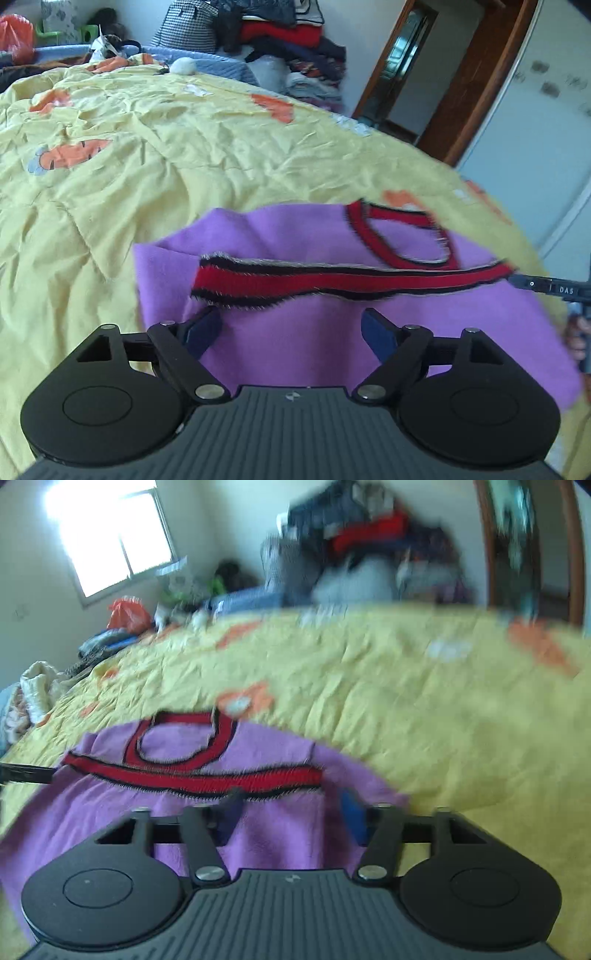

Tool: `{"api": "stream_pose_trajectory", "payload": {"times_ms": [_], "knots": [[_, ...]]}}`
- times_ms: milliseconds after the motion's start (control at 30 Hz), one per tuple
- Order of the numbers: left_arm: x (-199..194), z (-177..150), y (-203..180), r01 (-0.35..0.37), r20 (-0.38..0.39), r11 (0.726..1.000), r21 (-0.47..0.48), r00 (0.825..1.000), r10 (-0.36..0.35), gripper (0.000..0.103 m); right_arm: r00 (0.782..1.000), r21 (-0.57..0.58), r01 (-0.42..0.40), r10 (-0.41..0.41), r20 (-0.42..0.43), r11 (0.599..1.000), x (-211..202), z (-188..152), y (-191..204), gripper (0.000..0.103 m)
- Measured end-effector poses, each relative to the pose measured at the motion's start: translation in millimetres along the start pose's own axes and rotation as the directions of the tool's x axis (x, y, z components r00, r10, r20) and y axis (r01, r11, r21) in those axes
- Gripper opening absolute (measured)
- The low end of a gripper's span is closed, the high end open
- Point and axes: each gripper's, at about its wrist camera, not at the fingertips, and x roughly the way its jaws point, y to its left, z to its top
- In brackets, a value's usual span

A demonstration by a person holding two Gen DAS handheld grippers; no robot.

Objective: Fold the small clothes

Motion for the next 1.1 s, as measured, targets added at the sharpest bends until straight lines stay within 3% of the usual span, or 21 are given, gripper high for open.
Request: {"api": "stream_pose_trajectory", "payload": {"times_ms": [100,167,200,267,333,400,467,567,667,733,800,867,900,967,1033,1100], "knots": [[0.0,5.9,-0.9,-0.129,-0.007,0.99,0.058,0.992,0.13,0.066,0.992,-0.097,0.107,-0.101,0.07,0.989,-9.9,-2.2,14.3,0.003],[3.3,8.5,2.6,-0.179,-0.004,0.979,0.093,0.984,0.18,0.066,0.976,-0.106,0.203,-0.192,0.103,0.973,-12.3,-3.7,11.2,0.003],[4.0,7.5,3.1,-0.187,0.005,0.975,0.118,0.982,0.188,0.066,0.973,-0.119,0.23,-0.223,0.065,0.966,-2.7,-7.1,5.7,0.003],[4.2,5.5,0.2,-0.199,0.013,0.968,0.155,0.98,0.199,0.067,0.986,-0.062,0.156,-0.152,0.064,0.986,-5.7,-8.1,-6.3,0.008],[-4.2,4.9,3.1,-0.196,0.01,0.973,0.119,0.98,0.197,0.067,0.989,0.031,0.141,-0.142,0.039,0.99,-29.4,-5.6,-11.7,0.03],[-22.4,0.4,11.6,-0.212,0.013,0.975,0.063,0.977,0.212,0.074,0.994,0.033,0.07,-0.073,0.085,0.997,-70.7,-18.7,-8.4,0.055],[-51.1,-10.8,21.5,-0.142,0.017,0.99,0.005,0.99,0.142,0.076,0.994,0.081,0.008,-0.017,0.11,0.997,-111.0,-44.6,-10.3,0.072],[-99.8,-40.6,41.2,-0.001,0.025,0.989,-0.147,1.0,0.004,0.085,0.993,0.168,-0.094,0.08,0.089,0.981,-155.1,-95.1,-11.3,0.072],[-138.2,-81.2,59.0,0.113,0.027,0.951,-0.288,0.994,-0.11,0.088,0.979,0.37,-0.204,0.181,0.096,0.906,-180.9,-146.6,-20.7,0.069],[-154.0,-103.5,62.2,0.14,0.023,0.928,-0.344,0.99,-0.14,0.094,0.963,0.497,-0.267,0.218,0.155,0.825,-190.6,-173.1,-23.6,0.067],[-163.6,-119.4,61.7,0.128,0.016,0.913,-0.387,0.991,-0.133,0.098,0.962,0.614,-0.273,0.213,0.171,0.741,-189.3,-189.3,-26.2,0.067],[-164.2,-128.5,61.5,0.17,0.023,0.889,-0.426,0.984,-0.177,0.099,0.958,0.659,-0.287,0.213,0.192,0.696,-180.2,-194.4,-25.0,0.067],[-160.0,-129.7,61.7,0.18,0.017,0.875,-0.449,0.981,-0.193,0.099,0.956,0.68,-0.293,0.207,0.207,0.672,-174.1,-194.9,-25.1,0.06],[-148.7,-128.1,58.4,0.194,0.006,0.855,-0.482,0.976,-0.218,0.102,0.952,0.715,-0.307,0.208,0.226,0.628,-165.5,-187.8,-25.7,0.062],[-136.0,-123.7,54.3,0.216,0.01,0.835,-0.506,0.97,-0.244,0.103,0.959,0.73,-0.285,0.191,0.211,0.622,-149.8,-174.6,-21.4,0.06],[-121.9,-119.8,52.0,0.247,0.01,0.791,-0.559,0.957,-0.291,0.103,0.96,0.756,-0.279,0.191,0.205,0.592,-138.0,-163.9,-21.6,0.06]]}}
